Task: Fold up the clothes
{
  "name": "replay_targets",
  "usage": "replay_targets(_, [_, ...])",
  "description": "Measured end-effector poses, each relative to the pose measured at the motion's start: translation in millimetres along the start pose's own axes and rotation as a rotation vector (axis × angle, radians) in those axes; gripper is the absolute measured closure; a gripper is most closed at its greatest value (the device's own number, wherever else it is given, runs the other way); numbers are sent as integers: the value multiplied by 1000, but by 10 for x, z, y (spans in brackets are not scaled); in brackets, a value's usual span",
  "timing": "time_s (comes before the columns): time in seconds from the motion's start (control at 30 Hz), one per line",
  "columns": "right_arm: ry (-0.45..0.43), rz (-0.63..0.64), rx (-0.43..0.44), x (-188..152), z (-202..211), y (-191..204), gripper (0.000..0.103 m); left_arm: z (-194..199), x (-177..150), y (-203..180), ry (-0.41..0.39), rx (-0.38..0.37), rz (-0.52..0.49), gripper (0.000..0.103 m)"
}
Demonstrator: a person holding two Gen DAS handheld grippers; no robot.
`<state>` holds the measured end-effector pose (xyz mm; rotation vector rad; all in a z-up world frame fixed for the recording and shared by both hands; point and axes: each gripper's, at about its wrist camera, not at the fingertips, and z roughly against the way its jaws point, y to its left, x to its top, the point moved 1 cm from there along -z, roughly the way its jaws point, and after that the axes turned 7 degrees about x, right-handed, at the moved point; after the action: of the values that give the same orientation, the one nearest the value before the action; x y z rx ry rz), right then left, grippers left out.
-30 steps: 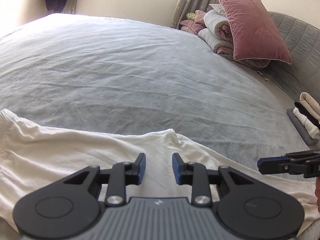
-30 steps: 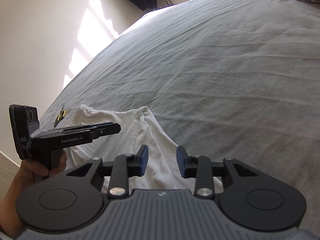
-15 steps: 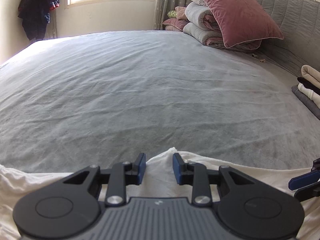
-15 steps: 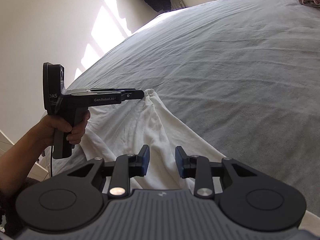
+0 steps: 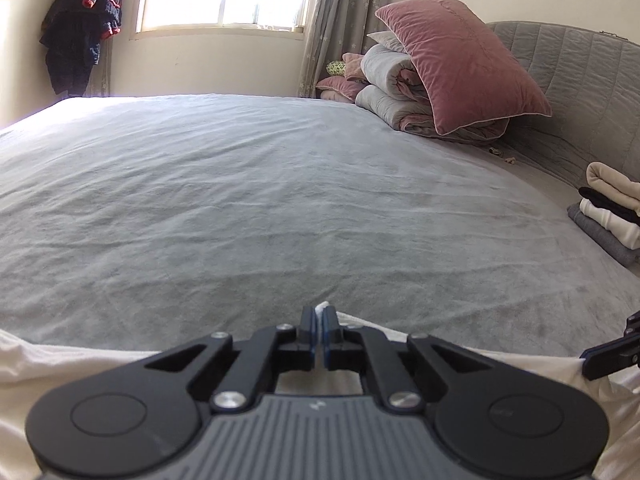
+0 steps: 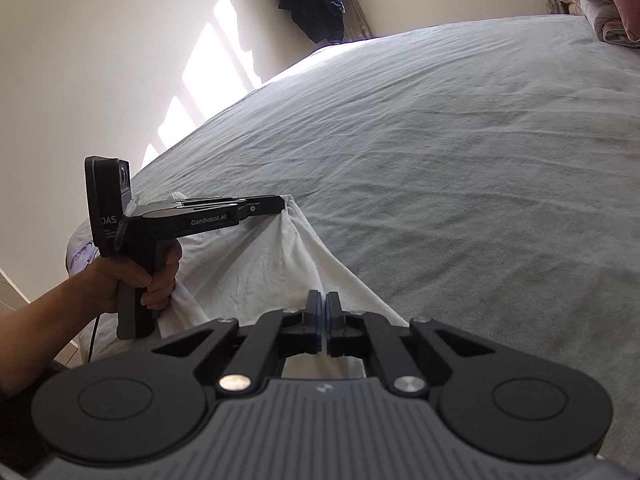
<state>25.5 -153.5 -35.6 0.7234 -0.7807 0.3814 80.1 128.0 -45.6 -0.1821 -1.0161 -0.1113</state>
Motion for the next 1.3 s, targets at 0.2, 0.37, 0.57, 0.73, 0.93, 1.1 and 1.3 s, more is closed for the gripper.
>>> replay_targets(0.2, [-11, 88, -90, 9, -51, 74, 100, -145, -1, -126, 21, 74, -45, 100])
replay_targets(0.37, [44, 129, -181, -119, -319, -28, 100, -244, -42, -339, 40, 171, -176, 99])
replay_targets(0.57, [44, 78, -150, -65, -185, -63, 90, -107, 5, -398, 49, 197, -202, 87])
replay_targets(0.73, [7, -12, -97, 21, 206, -189, 87, 217, 75, -491, 24, 134, -192, 75])
replay_targets(0.93, [-23, -66, -100, -63, 716, -316, 82, 478, -8, -826, 41, -19, -272, 75])
replay_targets(1.1, [-13, -28, -118, -274, 1034, -295, 76, 645, -164, -1232, 45, -168, -383, 75])
replay_targets(1.3, [36, 38, -117, -482, 1092, -173, 76, 720, -312, -1568, 95, -386, -467, 75])
